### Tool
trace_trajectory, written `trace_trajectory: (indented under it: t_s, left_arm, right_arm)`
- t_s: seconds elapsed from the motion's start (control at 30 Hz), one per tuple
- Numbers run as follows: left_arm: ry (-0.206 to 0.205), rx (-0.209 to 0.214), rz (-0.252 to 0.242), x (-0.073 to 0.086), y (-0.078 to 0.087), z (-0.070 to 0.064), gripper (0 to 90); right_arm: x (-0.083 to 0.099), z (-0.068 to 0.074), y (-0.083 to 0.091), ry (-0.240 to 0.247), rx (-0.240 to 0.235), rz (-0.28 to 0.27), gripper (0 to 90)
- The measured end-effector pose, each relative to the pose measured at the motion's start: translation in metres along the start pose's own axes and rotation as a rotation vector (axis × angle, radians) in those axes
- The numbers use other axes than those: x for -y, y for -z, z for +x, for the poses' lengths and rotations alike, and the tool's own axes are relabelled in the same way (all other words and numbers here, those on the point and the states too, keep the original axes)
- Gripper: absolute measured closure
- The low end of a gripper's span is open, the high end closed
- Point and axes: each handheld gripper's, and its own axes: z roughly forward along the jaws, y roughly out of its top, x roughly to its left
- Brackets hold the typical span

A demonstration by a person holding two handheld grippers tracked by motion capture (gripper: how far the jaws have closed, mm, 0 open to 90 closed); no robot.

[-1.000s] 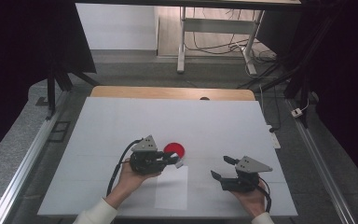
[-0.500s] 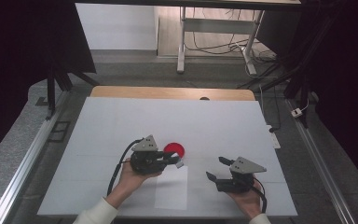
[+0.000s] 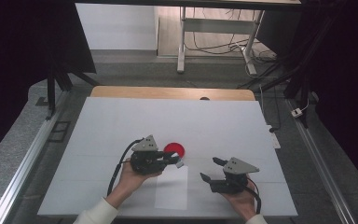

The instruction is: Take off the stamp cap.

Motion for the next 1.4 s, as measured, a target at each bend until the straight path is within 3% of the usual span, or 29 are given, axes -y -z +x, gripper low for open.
trace_trajectory:
  t_s: [0.5,1.4]
  left_arm:
    - [0.0,0.005,-0.002,0.0,0.001,0.0,75.7]
    - [0.002,0.002,-0.003,0.0,-0.002,-0.001,75.7]
  right_arm:
    - [-0.005,0.015,-0.014,0.016,-0.011,0.01,24.7]
    - [-0.01,0.027,-0.026,0.023,-0.025,0.006,25.0]
